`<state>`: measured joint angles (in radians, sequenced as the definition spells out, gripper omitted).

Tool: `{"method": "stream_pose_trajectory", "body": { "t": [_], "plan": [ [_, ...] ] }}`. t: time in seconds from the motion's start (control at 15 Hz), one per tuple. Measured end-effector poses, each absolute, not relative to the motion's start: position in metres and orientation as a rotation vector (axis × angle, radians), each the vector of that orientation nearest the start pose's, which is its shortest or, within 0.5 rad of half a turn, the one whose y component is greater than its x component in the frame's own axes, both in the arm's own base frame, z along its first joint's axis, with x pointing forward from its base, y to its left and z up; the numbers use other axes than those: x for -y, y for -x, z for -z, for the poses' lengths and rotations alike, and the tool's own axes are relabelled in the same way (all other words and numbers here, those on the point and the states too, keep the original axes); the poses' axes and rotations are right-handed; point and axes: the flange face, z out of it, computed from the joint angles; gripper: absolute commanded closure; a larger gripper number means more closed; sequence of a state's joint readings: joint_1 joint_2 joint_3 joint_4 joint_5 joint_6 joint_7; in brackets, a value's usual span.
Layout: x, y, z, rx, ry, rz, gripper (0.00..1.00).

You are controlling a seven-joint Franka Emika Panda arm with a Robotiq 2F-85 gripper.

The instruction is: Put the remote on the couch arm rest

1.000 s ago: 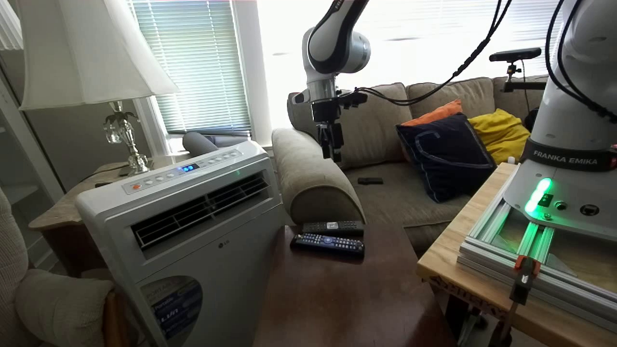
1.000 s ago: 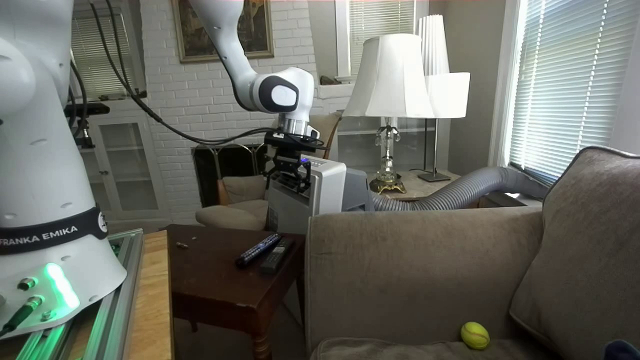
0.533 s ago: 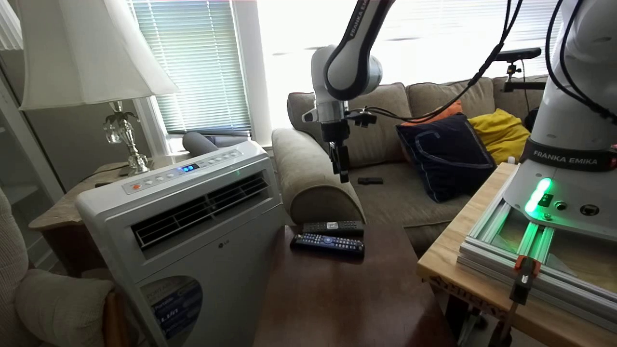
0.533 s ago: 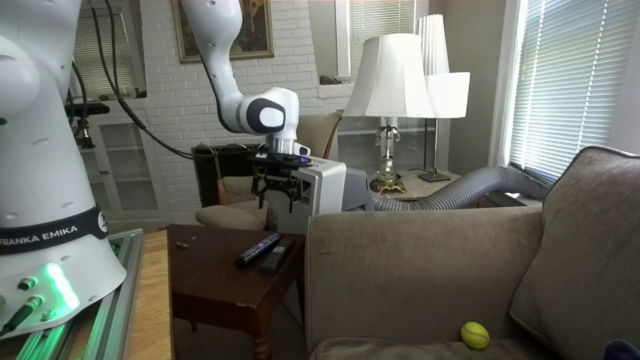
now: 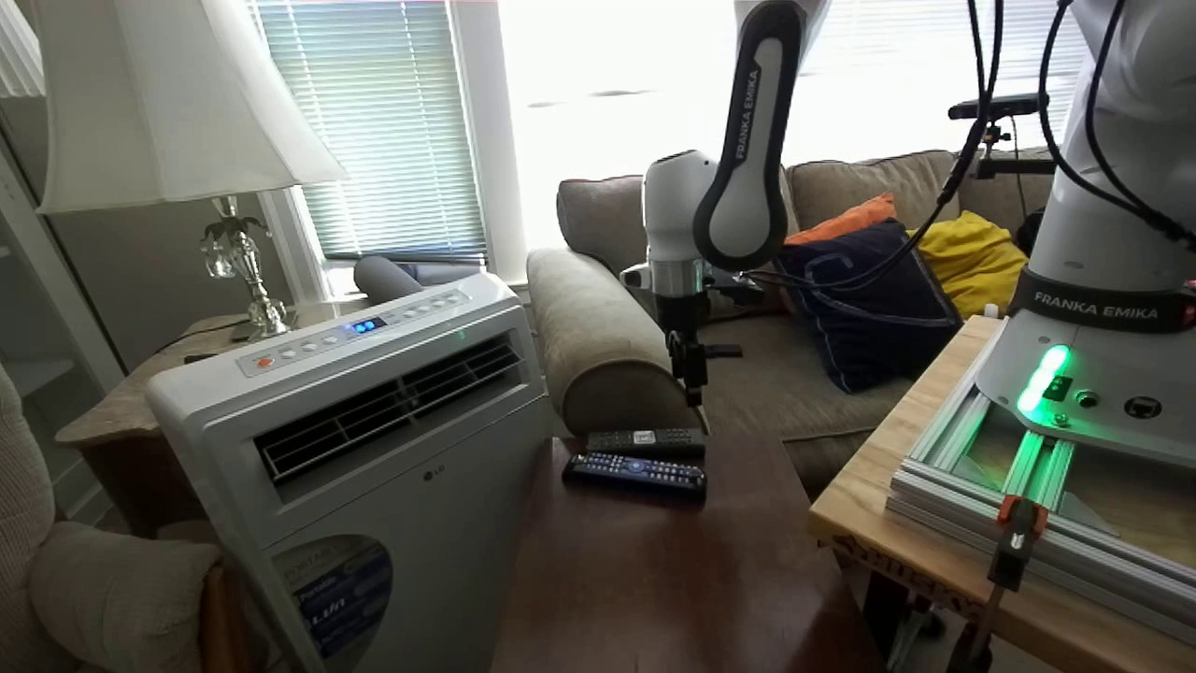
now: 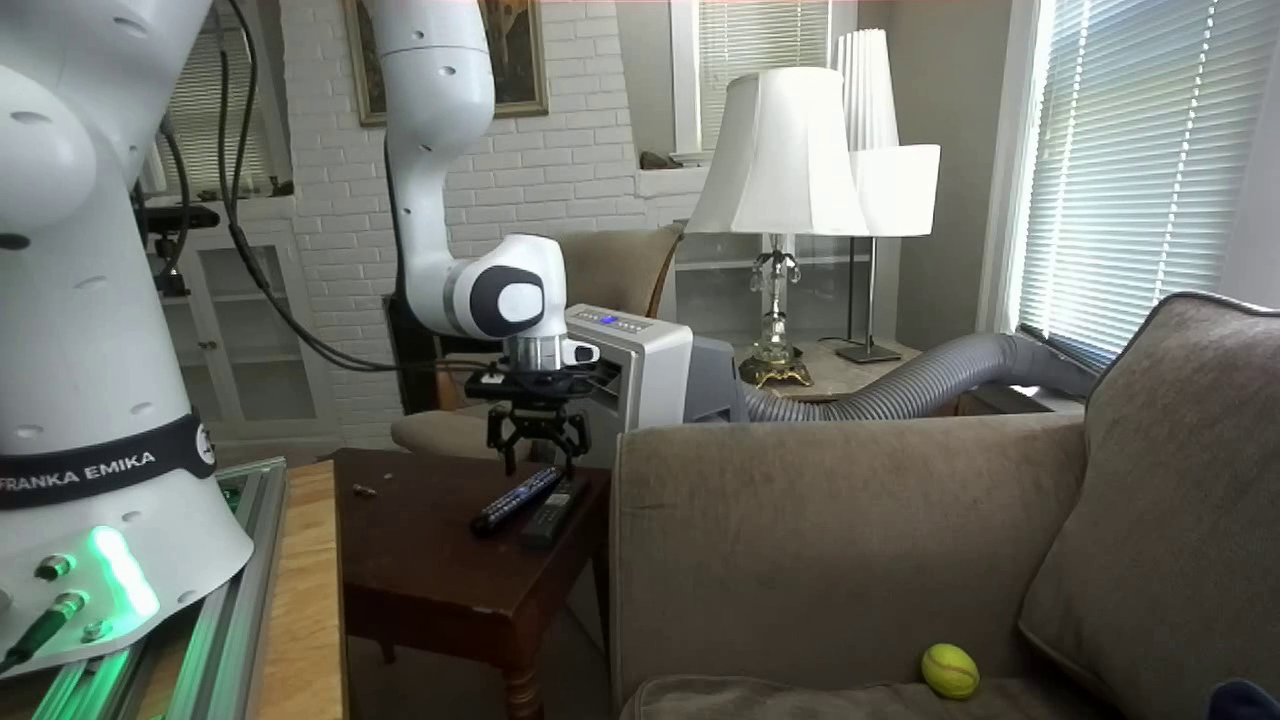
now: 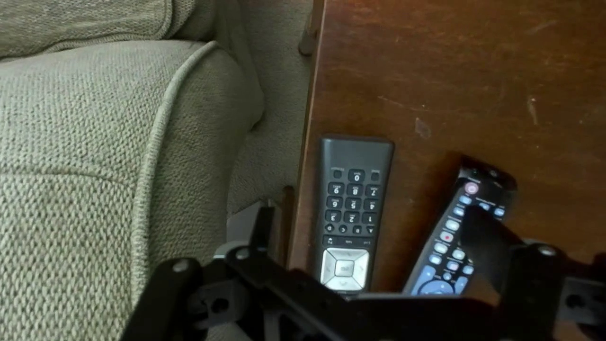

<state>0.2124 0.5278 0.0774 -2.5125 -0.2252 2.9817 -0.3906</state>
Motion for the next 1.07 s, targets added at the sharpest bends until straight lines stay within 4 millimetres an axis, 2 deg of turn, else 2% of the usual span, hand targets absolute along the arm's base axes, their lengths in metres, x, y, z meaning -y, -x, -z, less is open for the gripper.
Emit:
{"method": "stream_pose_trajectory", "body": {
  "t": [0.33,0.53,0.67,0.87,1.07],
  "plan": [
    [-0.164,-0.397,-0.05,1.491,2.781,0.009,0.0],
    [-0.183,-0.397,-0.04,1.538,2.786,0.104,0.0],
    [-0.196,-0.393,-0.036,1.569,2.773,0.109,0.0],
    [-0.198,-0.392,-0.035,1.576,2.769,0.108,0.0],
    [-0.195,-0.396,-0.036,1.44,2.843,0.117,0.0]
  ]
}}
